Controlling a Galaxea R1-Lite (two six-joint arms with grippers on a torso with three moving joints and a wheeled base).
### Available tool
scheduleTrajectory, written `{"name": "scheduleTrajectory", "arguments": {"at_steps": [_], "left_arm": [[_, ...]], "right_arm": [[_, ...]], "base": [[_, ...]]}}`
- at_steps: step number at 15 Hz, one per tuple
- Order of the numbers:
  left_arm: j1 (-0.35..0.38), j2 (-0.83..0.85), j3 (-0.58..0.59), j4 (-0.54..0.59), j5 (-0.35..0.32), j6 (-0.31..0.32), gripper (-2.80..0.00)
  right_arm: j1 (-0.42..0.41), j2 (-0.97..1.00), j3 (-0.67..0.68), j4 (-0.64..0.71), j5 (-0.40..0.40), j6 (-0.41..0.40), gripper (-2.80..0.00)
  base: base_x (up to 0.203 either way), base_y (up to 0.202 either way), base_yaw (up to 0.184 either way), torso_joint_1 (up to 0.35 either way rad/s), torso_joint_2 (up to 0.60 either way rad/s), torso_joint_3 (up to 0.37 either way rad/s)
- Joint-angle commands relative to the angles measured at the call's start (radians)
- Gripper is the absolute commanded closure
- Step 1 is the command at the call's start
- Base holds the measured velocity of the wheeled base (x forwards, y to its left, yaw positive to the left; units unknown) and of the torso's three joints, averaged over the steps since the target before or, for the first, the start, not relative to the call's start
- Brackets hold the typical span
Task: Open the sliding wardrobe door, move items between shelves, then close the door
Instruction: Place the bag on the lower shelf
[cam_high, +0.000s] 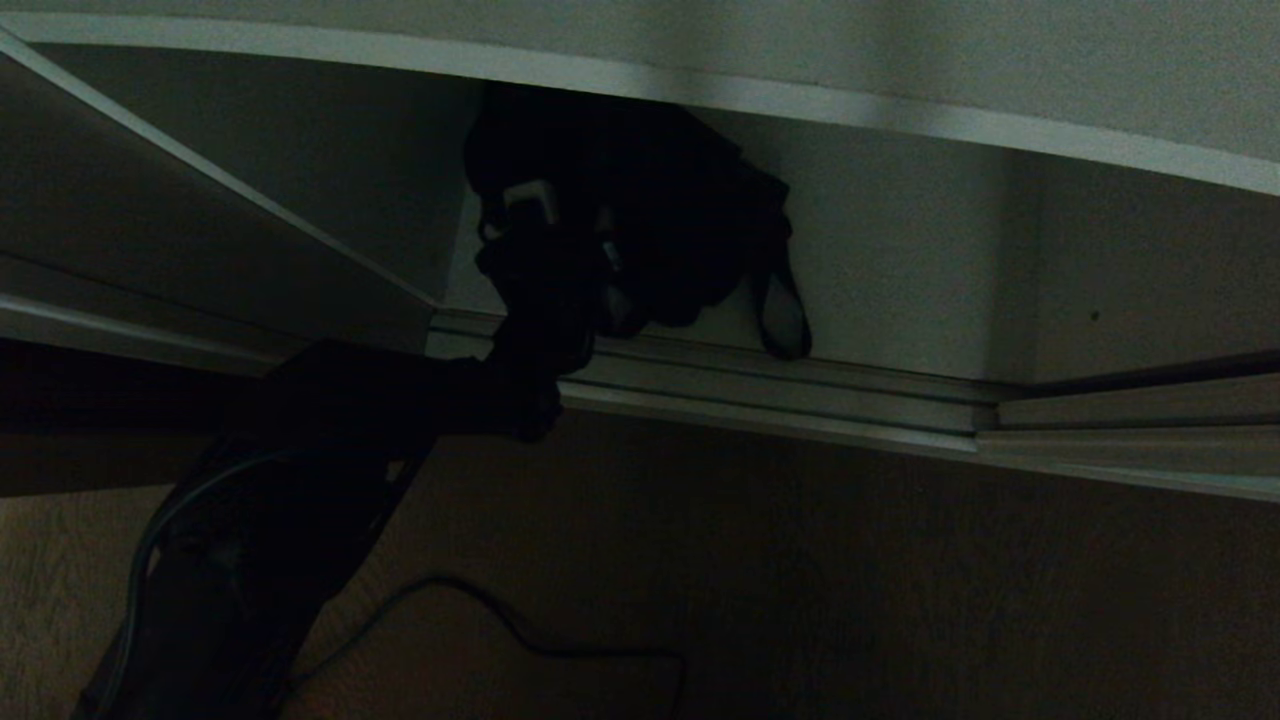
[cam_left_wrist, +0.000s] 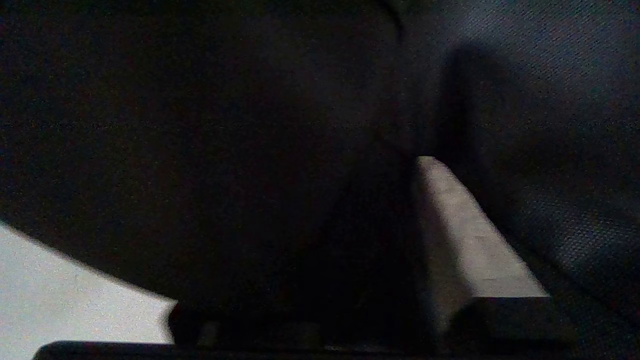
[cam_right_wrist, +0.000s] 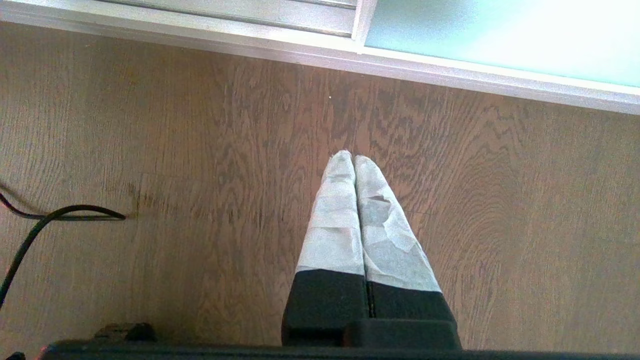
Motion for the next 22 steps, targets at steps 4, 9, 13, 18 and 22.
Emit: {"name": "scheduleTrajectory", "arguments": {"at_steps": [4, 9, 13, 18, 22], "left_arm": [[0.003, -0.101, 0.003, 0.28, -0.023, -0.002, -2.8], [0.012, -0.19, 0.006, 0.632, -0.182, -0.03, -2.8], [0.002, -0.274, 0.028, 0.846, -0.181, -0.097, -2.8], [-0.015, -0.339, 0.045, 0.857, -0.117, -0.178, -2.8], [-0.032, -0.431, 0.188, 0.913, -0.122, -0.175, -2.8]], "right_arm": [[0.001, -0.002, 0.0, 0.0, 0.0, 0.001, 0.0], [0.0, -0.002, 0.0, 0.0, 0.0, 0.001, 0.0], [0.0, -0.002, 0.0, 0.0, 0.0, 0.001, 0.0], [0.0, -0.002, 0.0, 0.0, 0.0, 0.001, 0.0], [0.0, -0.002, 0.0, 0.0, 0.0, 0.001, 0.0]], "base": [[0.0, 0.0, 0.0, 0.0, 0.0, 0.0], [0.0, 0.0, 0.0, 0.0, 0.0, 0.0], [0.0, 0.0, 0.0, 0.0, 0.0, 0.0], [0.0, 0.0, 0.0, 0.0, 0.0, 0.0], [0.0, 0.0, 0.0, 0.0, 0.0, 0.0]]}}
